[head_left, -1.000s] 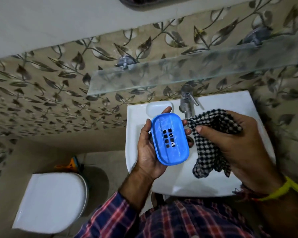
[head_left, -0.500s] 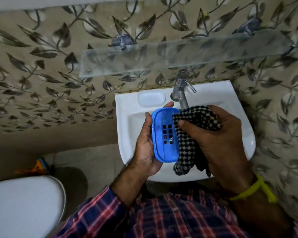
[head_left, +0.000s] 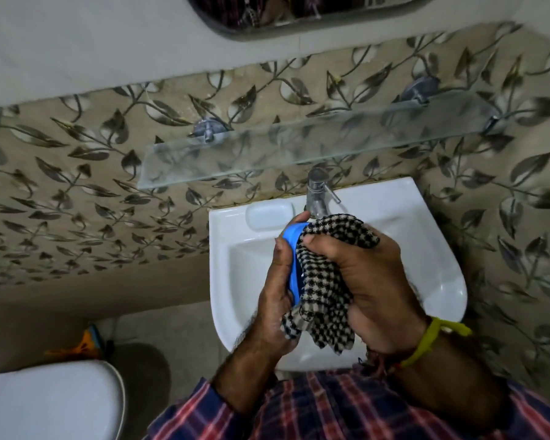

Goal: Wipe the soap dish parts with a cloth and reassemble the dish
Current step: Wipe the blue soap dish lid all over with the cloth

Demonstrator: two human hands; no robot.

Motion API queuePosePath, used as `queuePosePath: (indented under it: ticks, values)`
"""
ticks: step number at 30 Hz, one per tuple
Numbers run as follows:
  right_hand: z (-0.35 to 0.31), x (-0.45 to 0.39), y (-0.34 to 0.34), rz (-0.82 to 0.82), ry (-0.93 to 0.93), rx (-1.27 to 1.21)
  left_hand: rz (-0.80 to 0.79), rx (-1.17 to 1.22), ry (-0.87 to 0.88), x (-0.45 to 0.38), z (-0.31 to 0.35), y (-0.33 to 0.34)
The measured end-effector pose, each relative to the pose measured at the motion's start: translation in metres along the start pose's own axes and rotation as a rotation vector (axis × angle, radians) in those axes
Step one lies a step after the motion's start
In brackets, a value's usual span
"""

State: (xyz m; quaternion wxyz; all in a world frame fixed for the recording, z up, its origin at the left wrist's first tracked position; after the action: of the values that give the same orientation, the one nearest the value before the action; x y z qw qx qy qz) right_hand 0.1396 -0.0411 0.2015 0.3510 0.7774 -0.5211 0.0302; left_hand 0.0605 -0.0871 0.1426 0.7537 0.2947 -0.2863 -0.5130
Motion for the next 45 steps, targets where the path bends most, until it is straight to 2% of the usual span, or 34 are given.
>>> queuePosePath:
  ticks: [4,9,14,19,22,27,33,35,39,45]
  values:
    - [-0.013,-0.003,-0.01,-0.104,0.073,-0.06,0.047,-0.075,0.009,-0.007,-0.001,0.014]
    - [-0.027,-0.003,-0.013,-0.135,-0.034,0.116,0.044,-0.042,0.037,-0.013,0.004,0.027]
    - [-0.037,-0.009,-0.018,-0.147,-0.019,0.106,0.09,-0.065,0.033,-0.015,-0.002,0.032]
    - [-0.035,-0.007,-0.017,-0.227,-0.045,0.203,0.059,-0.12,0.075,-0.02,0.011,0.034]
    - [-0.037,-0.011,-0.017,-0.205,-0.069,0.217,0.088,-0.17,0.064,-0.02,0.008,0.028]
    - [-0.023,-0.005,-0.015,-0.235,-0.148,0.452,0.085,-0.198,0.087,-0.027,0.021,0.021]
    - [-0.022,-0.006,-0.012,-0.243,-0.224,0.535,0.135,-0.194,0.07,-0.027,0.021,0.018]
    - [-0.018,-0.002,-0.013,-0.284,-0.203,0.571,0.131,-0.21,0.099,-0.029,0.026,0.018]
    - [-0.021,-0.005,-0.015,-0.281,-0.176,0.559,0.149,-0.221,0.028,-0.023,0.015,0.016]
    - [-0.015,0.0,-0.019,-0.363,-0.246,0.818,0.181,-0.287,0.059,-0.025,0.017,0.01]
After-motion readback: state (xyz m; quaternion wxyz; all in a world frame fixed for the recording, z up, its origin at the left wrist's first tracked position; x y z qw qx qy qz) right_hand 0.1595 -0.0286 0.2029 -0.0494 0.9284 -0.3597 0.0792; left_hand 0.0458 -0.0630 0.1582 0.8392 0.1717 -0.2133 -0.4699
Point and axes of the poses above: each hand's wrist, its own x-axis away from the middle knuckle, its own y-axis out of the palm, z = x × y, the point moved 4 cm from there along -x, towards the middle knuckle, and after that the axes turned 4 degrees about y, right-handed, at the moved point
